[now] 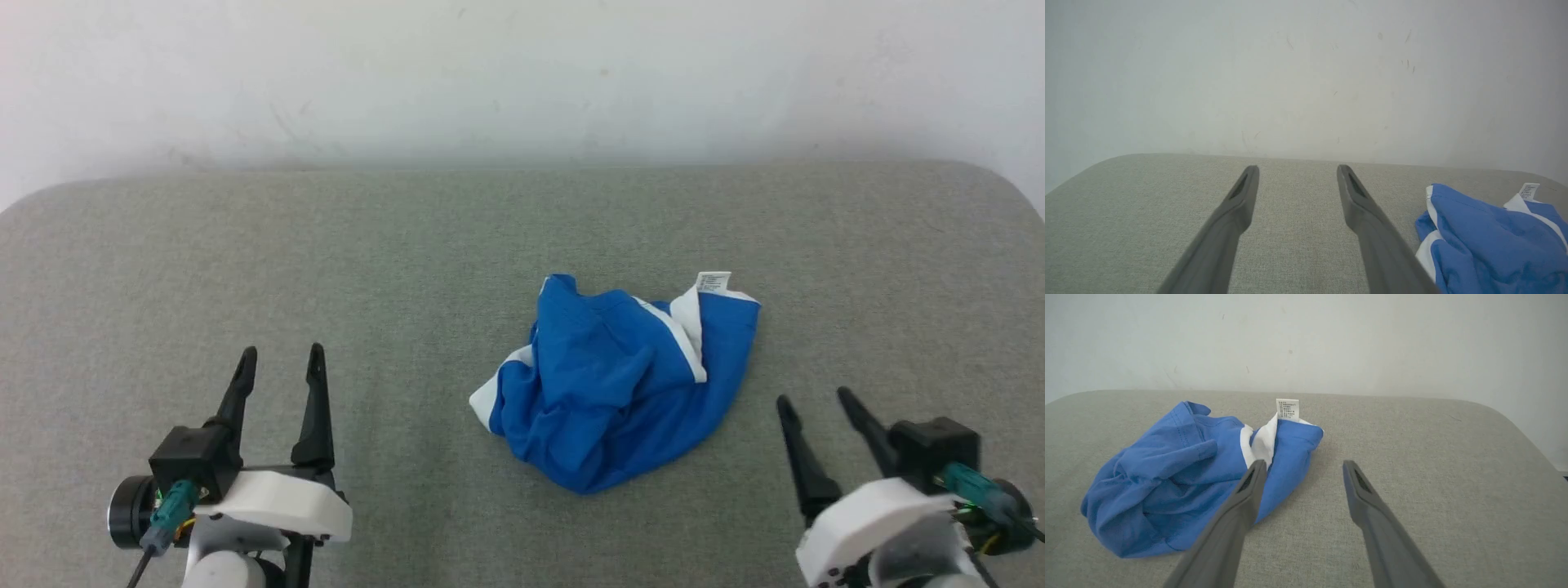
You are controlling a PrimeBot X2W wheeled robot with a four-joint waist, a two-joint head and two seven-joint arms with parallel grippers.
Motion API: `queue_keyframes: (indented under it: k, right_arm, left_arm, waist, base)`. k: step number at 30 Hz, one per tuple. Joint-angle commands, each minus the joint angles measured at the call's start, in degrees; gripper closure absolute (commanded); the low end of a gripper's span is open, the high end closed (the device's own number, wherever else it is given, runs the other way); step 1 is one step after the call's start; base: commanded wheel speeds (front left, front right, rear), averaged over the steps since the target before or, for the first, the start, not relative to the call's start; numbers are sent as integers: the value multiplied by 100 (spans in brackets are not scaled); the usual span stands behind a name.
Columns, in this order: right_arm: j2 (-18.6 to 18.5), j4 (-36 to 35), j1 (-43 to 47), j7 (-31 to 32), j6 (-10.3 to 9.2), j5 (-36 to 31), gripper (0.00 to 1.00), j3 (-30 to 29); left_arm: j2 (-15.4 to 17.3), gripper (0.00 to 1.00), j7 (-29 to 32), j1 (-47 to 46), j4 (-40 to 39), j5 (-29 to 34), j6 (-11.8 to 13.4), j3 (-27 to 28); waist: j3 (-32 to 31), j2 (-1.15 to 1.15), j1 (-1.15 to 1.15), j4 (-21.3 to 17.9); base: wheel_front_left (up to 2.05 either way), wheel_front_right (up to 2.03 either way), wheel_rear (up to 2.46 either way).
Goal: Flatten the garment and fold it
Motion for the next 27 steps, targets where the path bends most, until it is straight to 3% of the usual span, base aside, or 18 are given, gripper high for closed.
queue_keyframes:
  k: [1, 13, 21, 22, 23, 24, 27]
  right_arm:
    - [13, 88, -138, 181, -5, 7, 0, 46]
    - [12, 1062, -1636, 1850, -5, 355, 0, 1061]
    - [-18, 1980, -2084, 2592, -5, 555, 0, 1080]
    - [-16, 2054, -2099, 2661, -5, 634, 47, 1104]
    - [-15, 2082, -2121, 2669, -5, 670, 63, 1133]
    - [-14, 2079, -2141, 2620, -5, 717, 98, 1153]
    - [-24, 1934, -2196, 2341, -5, 849, 100, 1230]
  left_arm:
    - [9, 0, 14, 95, -59, -36, 16, -21]
    - [-269, 0, -51, -161, 31, -63, -78, -312]
    - [-403, 0, -143, -300, 173, -29, -163, -370]
    - [-408, 0, -150, -295, 189, -25, -169, -363]
    - [-410, 0, -155, -290, 205, -20, -173, -356]
    - [-411, 0, -160, -286, 216, -15, -176, -347]
    - [-399, 0, -169, -262, 237, -2, -174, -298]
  waist:
    - [43, 0, 0, 96]
    - [247, 0, 0, 664]
    - [310, 0, 0, 795]
    - [311, 0, 0, 793]
    - [315, 0, 0, 784]
    - [318, 0, 0, 770]
    - [309, 0, 0, 677]
  base:
    - [0, 0, 0]
    - [0, 0, 0]
    - [0, 0, 0]
    - [0, 0, 0]
    - [0, 0, 0]
    - [0, 0, 0]
    - [0, 0, 0]
